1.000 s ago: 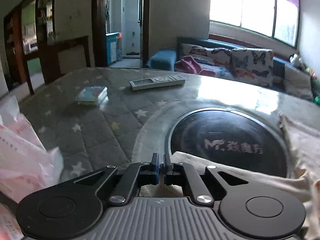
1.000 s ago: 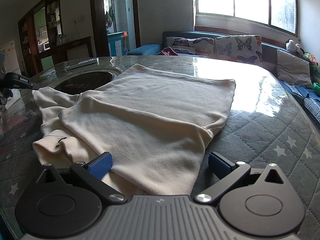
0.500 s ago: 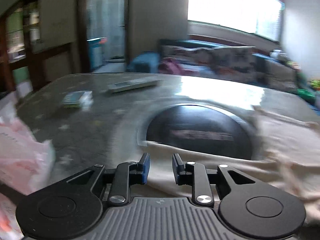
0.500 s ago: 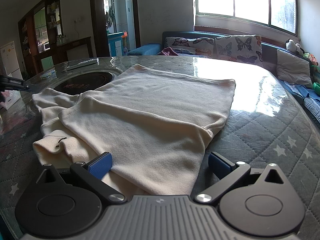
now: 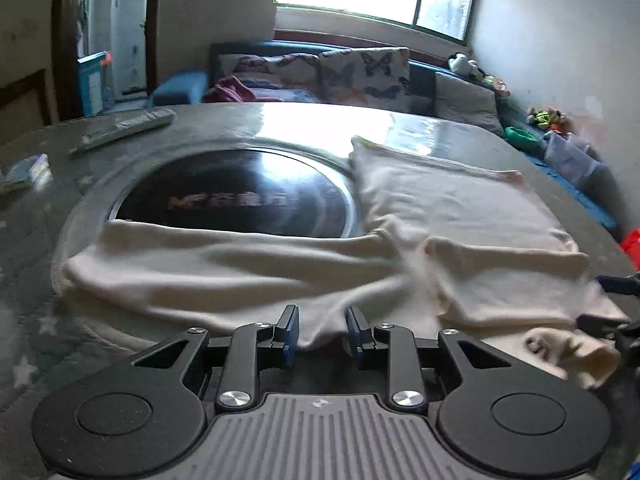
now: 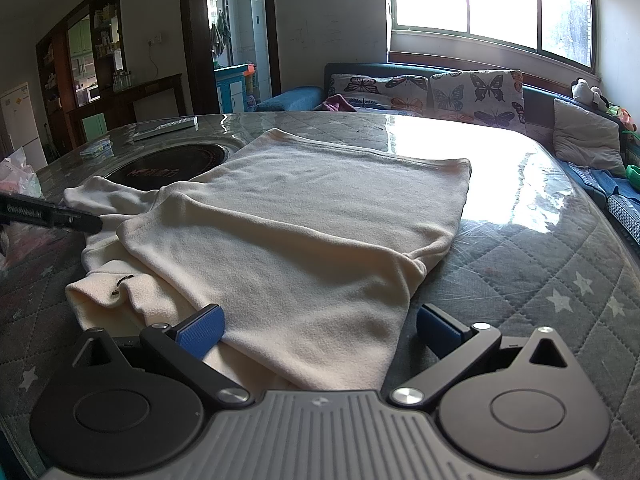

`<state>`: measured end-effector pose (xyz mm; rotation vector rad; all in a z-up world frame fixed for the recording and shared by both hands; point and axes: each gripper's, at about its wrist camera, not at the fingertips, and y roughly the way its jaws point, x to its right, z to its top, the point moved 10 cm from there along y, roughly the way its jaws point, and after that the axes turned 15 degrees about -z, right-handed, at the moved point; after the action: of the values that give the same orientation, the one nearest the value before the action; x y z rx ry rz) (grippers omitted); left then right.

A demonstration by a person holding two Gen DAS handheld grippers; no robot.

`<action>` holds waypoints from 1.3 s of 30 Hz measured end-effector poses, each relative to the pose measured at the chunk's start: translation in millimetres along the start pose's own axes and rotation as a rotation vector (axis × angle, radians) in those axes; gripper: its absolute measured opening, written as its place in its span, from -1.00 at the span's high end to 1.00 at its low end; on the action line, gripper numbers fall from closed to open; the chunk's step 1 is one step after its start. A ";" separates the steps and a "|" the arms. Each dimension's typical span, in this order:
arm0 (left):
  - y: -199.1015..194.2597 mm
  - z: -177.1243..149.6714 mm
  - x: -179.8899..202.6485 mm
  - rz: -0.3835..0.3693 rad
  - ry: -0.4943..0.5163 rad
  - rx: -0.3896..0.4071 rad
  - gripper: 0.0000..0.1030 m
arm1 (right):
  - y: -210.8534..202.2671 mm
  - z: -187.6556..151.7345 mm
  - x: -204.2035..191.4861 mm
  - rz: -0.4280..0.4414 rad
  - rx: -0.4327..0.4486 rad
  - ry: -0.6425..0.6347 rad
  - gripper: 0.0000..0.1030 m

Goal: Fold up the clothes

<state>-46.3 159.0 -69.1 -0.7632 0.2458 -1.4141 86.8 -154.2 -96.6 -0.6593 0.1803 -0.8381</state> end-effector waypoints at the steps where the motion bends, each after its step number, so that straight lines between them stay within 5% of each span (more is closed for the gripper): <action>1: -2.0 -1.0 -4.1 0.014 0.000 0.000 0.41 | -0.1 0.1 0.1 0.000 0.000 0.001 -1.00; 7: -22.8 -4.0 -37.2 0.095 -0.044 0.001 0.39 | -0.2 0.2 0.2 0.000 0.000 0.001 -1.00; 17: -46.6 8.1 -122.5 0.320 -0.298 0.105 0.27 | -0.6 -0.3 0.4 -0.001 0.000 -0.001 -1.00; 26: -41.3 21.7 -145.7 0.357 -0.366 0.148 0.31 | -0.5 -0.5 0.5 0.002 -0.005 -0.008 -1.00; 31: -39.7 24.2 -156.2 0.401 -0.385 0.162 0.79 | -0.8 -0.7 0.6 0.011 -0.009 -0.020 -1.00; 39: -46.8 40.0 -156.1 0.353 -0.419 0.219 0.91 | -2.4 1.2 1.4 -0.005 0.002 -0.018 -1.00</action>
<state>-87.9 321.0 -54.6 -0.7718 -0.0965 -0.9056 86.7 -155.8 -94.1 -0.6657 0.1613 -0.8365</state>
